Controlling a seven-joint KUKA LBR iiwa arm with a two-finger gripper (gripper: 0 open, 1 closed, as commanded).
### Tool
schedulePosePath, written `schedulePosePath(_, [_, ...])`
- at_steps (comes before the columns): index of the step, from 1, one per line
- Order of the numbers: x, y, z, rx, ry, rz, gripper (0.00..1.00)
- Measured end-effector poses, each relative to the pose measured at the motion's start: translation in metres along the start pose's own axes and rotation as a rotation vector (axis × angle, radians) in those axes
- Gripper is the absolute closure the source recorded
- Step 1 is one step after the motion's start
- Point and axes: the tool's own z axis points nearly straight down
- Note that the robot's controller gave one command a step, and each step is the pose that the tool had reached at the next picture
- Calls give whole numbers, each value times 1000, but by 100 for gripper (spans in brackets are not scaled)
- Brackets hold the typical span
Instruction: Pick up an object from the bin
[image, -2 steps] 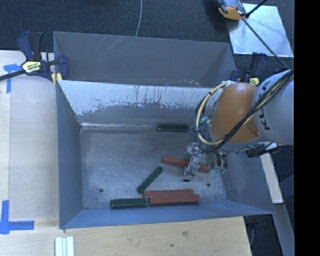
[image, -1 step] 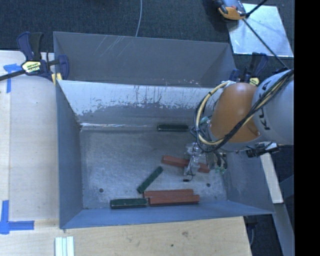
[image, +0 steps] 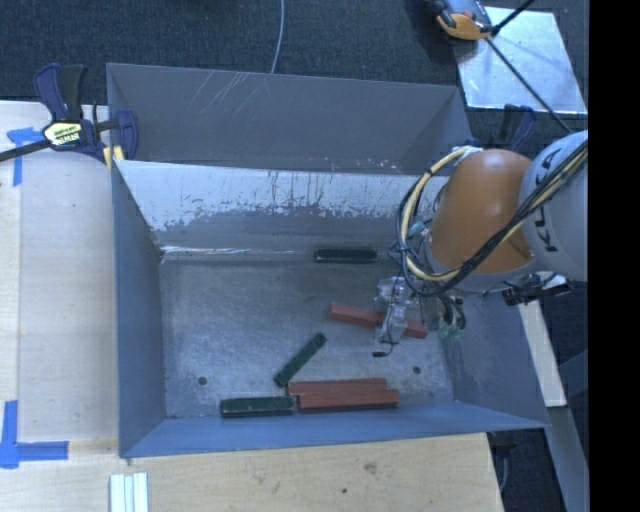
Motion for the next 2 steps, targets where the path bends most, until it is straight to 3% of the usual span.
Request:
schedulePosePath(1, [-11,-14,-53,0,-3,-29,100])
schedulePosePath(2, [-5,-10,-93,-1,-4,-2,100])
